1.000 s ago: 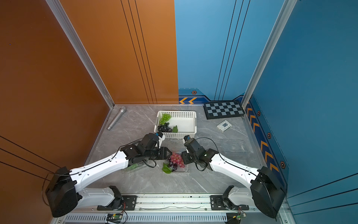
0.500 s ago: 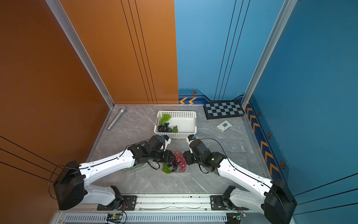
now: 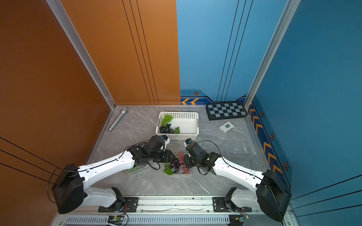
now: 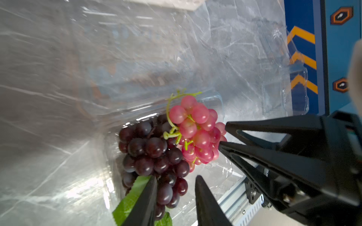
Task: Pack grapes into containers
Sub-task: Place the grape into the packing box.
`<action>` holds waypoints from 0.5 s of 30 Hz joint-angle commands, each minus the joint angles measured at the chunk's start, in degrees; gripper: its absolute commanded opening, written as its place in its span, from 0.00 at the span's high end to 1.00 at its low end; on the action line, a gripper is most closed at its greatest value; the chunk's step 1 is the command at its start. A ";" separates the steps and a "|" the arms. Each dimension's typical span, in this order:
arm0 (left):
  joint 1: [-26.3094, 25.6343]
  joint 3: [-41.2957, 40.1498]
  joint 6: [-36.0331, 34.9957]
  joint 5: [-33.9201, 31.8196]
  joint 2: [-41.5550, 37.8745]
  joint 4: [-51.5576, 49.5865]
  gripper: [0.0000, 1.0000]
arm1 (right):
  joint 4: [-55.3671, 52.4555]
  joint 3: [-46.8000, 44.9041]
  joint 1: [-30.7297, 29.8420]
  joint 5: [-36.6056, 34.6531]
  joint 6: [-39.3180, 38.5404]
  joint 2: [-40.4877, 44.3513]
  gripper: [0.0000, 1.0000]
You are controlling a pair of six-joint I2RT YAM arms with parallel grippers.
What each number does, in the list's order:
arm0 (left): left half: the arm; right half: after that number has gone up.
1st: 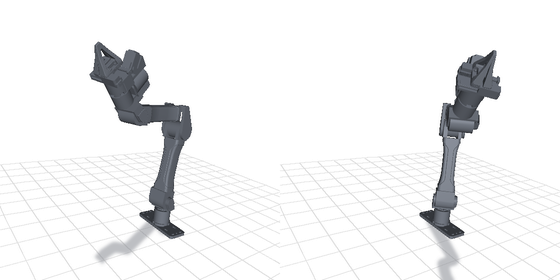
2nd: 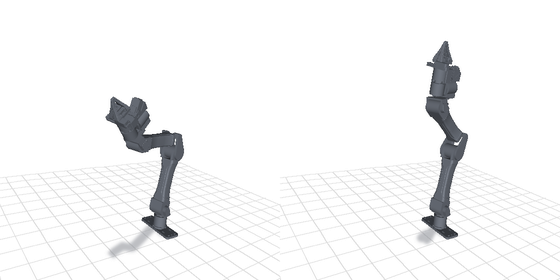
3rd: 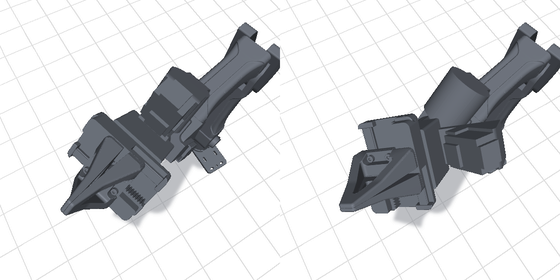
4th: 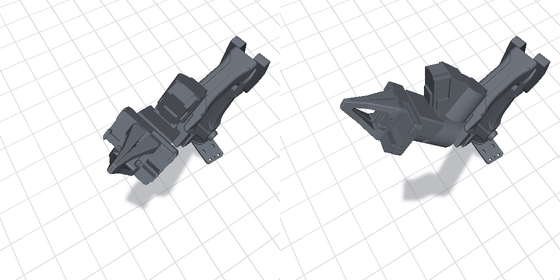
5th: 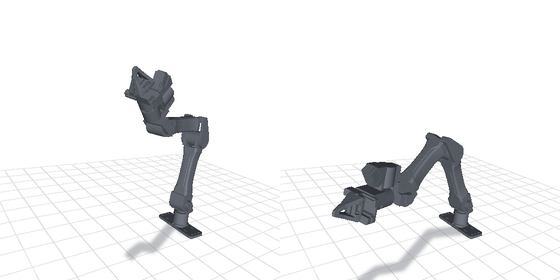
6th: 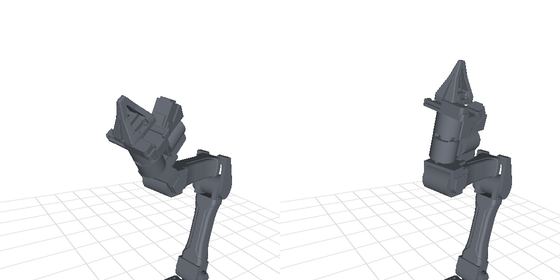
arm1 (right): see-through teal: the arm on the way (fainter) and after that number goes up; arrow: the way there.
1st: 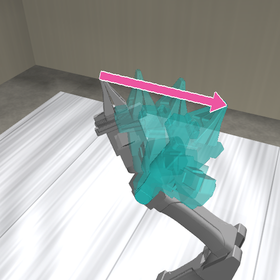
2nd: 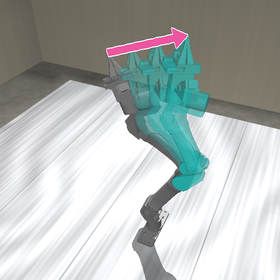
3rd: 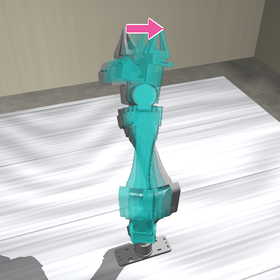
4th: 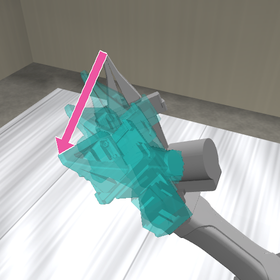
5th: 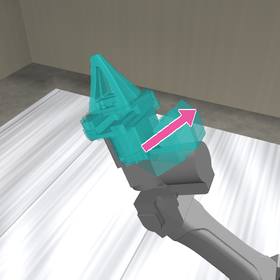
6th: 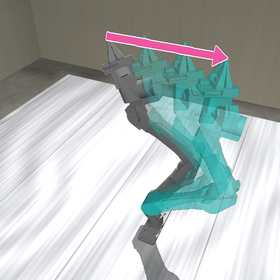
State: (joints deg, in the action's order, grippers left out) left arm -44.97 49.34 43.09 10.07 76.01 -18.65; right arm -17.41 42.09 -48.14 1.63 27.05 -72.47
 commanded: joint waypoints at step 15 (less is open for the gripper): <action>7.28 -9.04 7.13 -4.97 -4.78 5.86 0.54 | 1.68 2.48 -2.78 -1.00 0.90 -5.92 0.78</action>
State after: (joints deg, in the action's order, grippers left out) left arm -38.52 41.32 48.49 6.39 72.27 -15.40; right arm -15.40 43.35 -50.41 1.21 27.07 -79.50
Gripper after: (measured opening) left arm 0.447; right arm 0.216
